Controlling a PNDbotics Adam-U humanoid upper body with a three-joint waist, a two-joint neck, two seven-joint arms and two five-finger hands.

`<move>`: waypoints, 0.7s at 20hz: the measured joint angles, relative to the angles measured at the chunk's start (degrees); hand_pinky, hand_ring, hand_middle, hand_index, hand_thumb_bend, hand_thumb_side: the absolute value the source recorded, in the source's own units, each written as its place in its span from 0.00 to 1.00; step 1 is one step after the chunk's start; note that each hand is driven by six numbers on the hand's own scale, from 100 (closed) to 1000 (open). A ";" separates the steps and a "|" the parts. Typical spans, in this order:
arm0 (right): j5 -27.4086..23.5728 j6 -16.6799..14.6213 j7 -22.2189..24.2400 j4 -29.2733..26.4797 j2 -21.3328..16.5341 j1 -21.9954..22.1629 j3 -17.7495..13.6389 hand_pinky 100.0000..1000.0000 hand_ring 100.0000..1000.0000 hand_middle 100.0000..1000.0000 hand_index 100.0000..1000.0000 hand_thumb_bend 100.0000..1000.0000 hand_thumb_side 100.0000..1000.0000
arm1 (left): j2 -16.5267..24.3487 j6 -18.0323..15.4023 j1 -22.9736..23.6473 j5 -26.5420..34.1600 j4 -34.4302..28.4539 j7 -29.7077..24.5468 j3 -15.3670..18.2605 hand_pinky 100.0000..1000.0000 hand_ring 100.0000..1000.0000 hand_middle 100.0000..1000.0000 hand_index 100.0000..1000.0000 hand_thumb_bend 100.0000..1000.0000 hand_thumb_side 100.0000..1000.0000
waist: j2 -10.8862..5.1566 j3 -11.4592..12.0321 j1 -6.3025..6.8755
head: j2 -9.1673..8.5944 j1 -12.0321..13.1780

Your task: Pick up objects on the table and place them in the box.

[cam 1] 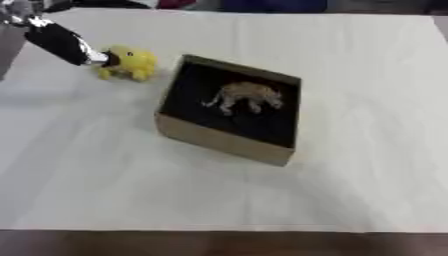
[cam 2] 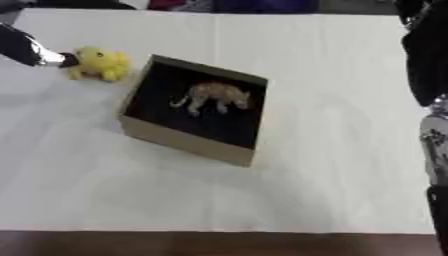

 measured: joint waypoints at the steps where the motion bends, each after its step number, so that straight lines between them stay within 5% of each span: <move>1: 0.00 0.00 0.00 0.00 0.00 -0.01 0.00 0.96 0.81 0.60 0.95 0.00 0.97 | 0.00 -0.33 -0.17 -0.43 0.76 -0.27 -0.13 0.77 0.90 0.85 0.94 0.55 0.57 | 0.01 -0.02 0.01 | -0.06 -0.01; 14: 0.00 0.24 0.27 0.00 0.00 -0.73 0.04 0.96 0.81 0.60 0.95 0.00 0.98 | -1.88 -2.63 -2.20 -5.33 13.18 0.49 -1.62 0.74 0.88 0.85 0.93 0.46 0.55 | 1.53 -0.93 0.12 | -1.95 0.02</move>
